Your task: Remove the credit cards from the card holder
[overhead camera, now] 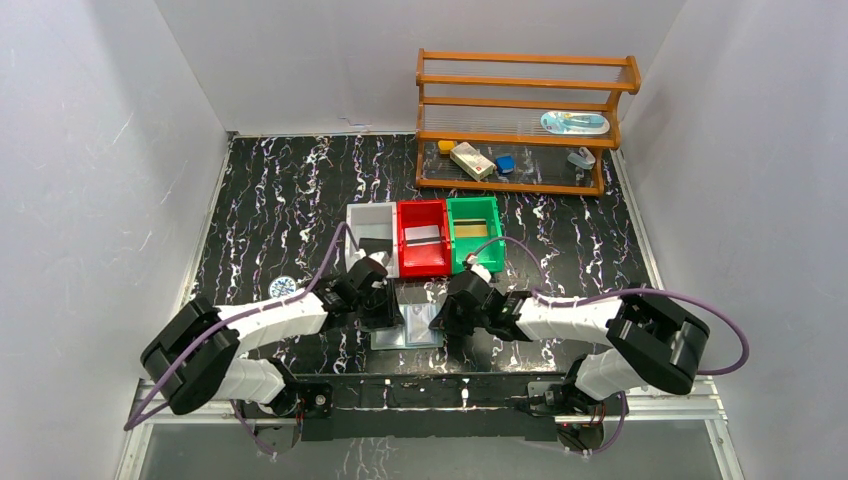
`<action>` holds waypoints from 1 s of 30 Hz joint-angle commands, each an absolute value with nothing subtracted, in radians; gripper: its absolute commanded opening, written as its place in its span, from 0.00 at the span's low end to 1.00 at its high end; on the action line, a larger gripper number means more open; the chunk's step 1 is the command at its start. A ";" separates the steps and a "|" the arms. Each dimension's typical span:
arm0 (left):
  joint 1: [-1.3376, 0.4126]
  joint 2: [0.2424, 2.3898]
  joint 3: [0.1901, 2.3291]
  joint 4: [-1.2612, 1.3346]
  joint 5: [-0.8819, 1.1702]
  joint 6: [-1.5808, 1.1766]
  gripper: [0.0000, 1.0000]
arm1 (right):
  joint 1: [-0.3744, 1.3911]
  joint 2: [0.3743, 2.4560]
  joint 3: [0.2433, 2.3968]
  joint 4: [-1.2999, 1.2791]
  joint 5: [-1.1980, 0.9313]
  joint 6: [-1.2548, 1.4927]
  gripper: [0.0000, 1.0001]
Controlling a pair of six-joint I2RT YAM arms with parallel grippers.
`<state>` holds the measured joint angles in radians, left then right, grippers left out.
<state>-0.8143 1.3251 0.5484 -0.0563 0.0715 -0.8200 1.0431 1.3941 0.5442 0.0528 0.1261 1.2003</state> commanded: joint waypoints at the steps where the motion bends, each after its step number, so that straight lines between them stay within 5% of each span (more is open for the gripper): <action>1: -0.787 1.276 0.499 -0.110 0.068 -0.834 0.26 | 1.047 1.420 0.516 0.044 0.109 1.186 0.07; 13: -0.763 1.226 0.415 0.069 0.193 -0.877 0.34 | 1.043 1.458 0.464 0.114 0.087 1.218 0.03; 30: -0.733 1.342 0.387 0.231 0.340 -0.908 0.21 | 1.037 1.468 0.419 0.217 0.041 1.229 0.05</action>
<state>-0.7216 1.3106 0.4126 0.1829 0.2825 -0.9054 1.0332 1.4223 0.4561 0.2707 0.0521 1.2461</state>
